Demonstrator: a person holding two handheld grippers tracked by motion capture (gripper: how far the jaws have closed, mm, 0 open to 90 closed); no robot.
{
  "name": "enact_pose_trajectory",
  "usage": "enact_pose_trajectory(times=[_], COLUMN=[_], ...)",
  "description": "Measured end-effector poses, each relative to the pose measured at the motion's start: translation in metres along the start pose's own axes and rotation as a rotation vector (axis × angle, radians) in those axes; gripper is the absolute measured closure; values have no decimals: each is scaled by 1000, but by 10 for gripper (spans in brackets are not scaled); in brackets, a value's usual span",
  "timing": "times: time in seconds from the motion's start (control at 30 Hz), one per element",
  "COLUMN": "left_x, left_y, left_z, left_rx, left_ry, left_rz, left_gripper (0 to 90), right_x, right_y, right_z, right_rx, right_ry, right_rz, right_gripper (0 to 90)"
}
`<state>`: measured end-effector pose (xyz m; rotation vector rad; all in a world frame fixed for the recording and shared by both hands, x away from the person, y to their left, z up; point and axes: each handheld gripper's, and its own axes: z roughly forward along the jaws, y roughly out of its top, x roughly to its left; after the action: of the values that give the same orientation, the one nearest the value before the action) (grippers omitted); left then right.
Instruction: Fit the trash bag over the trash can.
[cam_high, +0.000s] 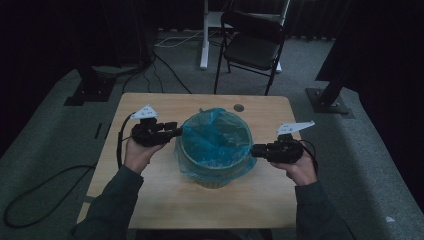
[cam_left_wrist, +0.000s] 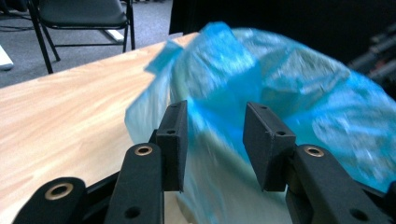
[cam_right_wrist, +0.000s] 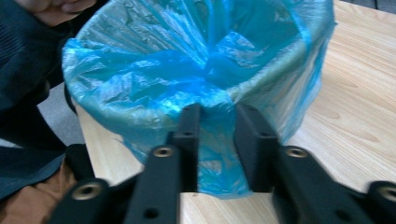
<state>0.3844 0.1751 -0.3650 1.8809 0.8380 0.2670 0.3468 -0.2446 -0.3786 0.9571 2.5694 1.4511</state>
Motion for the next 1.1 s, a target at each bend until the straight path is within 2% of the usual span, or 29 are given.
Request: enact_pose_trajectory(times=[0.13, 0.3, 0.33, 0.37, 0.43, 0.53, 0.57, 0.6, 0.63, 0.73, 0.77, 0.83, 0.93, 1.0, 1.1], left_x=[2, 1, 1, 3, 4, 6, 8, 10, 12, 13, 14, 17, 24, 27, 31], left_y=[13, 27, 27, 31, 32, 32, 32, 31, 31, 31, 31, 31, 27, 23, 17], left_z=[15, 39, 39, 49, 55, 57, 57, 57, 57, 55, 52, 50, 51, 53, 56], left_rx=[14, 76, 76, 96, 102, 111, 102, 96, 86, 81, 55, 40, 70, 91, 97], left_ry=[12, 45, 45, 53, 68, 70, 82, 71, 62, 63, 61, 77, 113, 115, 104], left_rz=[6, 37, 37, 32, 33, 28, 22, 12, 1, 1, -16, -37, -54, -59, -73], left_gripper=[585, 561, 561, 561, 602, 743, 743, 804, 806, 817, 817, 860, 882, 895, 896], right_x=[2, 2, 2, 2, 2, 2, 2, 2, 2, 1, 1, 1, 2, 1, 1], right_y=[-1, -3, -3, -3, -4, -4, -4, -5, -5, -6, -6, -6, -5, -5, -5], right_z=[0, 2, 2, 2, 2, 1, 1, 0, 0, 0, 0, 0, 0, 1, 1], right_rx=[21, 40, 40, 43, 49, 49, 49, 49, 49, 50, 51, 54, 56, 57, 58], right_ry=[9, 14, 14, 16, 18, 16, 16, 15, 14, 13, 12, 12, 13, 13, 13], right_rz=[-14, -18, -18, -18, -22, -23, -22, -21, -23, -22, -21, -21, -21, -24, -22], right_gripper=[891, 900, 900, 900, 900, 900, 900, 900, 900, 900, 900, 900, 900, 900, 900])
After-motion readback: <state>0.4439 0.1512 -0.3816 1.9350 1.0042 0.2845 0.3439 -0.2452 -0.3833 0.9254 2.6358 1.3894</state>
